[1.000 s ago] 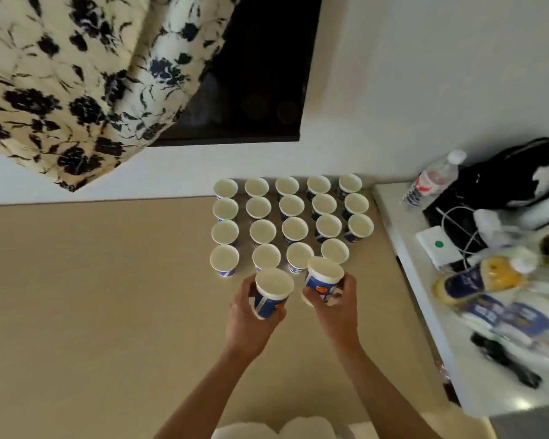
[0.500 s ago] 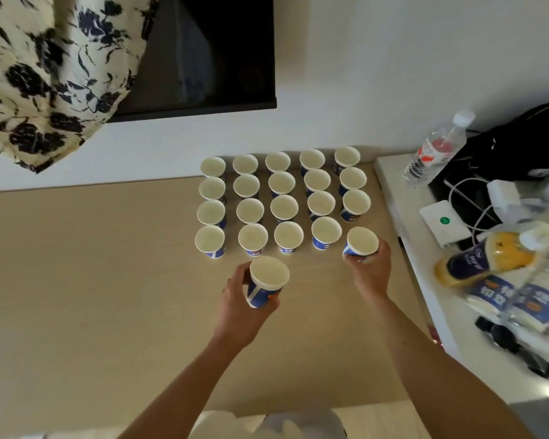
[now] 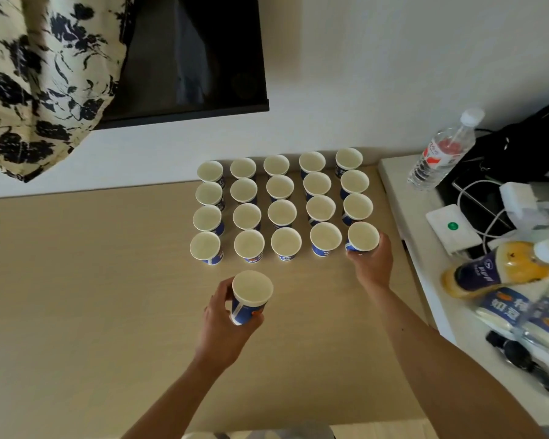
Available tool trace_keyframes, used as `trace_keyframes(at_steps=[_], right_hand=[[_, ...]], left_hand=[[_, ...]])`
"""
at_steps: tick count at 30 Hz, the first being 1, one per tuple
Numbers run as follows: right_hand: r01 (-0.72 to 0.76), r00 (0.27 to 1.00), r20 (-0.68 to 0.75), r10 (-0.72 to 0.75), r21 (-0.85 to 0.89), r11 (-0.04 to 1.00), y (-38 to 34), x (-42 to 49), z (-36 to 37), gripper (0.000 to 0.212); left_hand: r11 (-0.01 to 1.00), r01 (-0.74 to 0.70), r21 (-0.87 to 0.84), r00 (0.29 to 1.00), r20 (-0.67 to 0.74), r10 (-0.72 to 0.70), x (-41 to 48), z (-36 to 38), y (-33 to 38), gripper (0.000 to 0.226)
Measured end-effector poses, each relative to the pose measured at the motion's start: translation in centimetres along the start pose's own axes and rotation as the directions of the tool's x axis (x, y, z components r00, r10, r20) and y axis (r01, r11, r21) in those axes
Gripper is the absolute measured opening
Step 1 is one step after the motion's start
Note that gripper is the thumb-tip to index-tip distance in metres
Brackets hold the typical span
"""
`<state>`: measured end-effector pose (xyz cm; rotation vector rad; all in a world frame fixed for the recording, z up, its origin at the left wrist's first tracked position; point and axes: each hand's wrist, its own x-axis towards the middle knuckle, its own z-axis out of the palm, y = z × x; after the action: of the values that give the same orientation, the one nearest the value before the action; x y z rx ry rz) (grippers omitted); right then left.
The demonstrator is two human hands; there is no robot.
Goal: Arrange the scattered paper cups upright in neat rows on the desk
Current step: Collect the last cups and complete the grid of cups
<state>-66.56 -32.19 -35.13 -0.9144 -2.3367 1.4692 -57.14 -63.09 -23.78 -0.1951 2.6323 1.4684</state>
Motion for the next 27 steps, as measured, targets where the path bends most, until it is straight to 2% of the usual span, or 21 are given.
trace_keyframes(at_steps=[9,13,18,22,27], right_hand=[[0.02,1.0,-0.021,-0.02,0.001,1.0,0.4,-0.3,-0.1,0.067],[-0.048,0.994,-0.105,0.04,-0.075,0.996,2.1,-4.3,0.1,0.076],[-0.071,0.988,-0.137,0.069,-0.011,0.997,1.3,-11.1,2.8,0.065],[0.011,1.0,-0.014,-0.01,0.067,0.998,-1.6,-14.8,6.7,0.058],[0.09,0.976,0.19,-0.103,0.074,0.993,-4.2,-17.3,10.1,0.058]], left_hand=[[0.998,0.054,-0.013,0.998,-0.025,-0.054,0.5,-0.8,-1.2,0.061],[0.991,0.124,-0.053,0.988,-0.089,-0.129,0.9,-1.9,-2.1,0.061],[0.98,0.199,-0.031,0.958,-0.205,-0.201,2.0,-3.1,-3.6,0.064],[0.981,0.196,-0.003,0.953,-0.234,-0.191,3.2,-3.6,-4.6,0.064],[0.977,0.213,-0.004,0.952,-0.224,-0.208,4.5,-3.6,-6.6,0.062]])
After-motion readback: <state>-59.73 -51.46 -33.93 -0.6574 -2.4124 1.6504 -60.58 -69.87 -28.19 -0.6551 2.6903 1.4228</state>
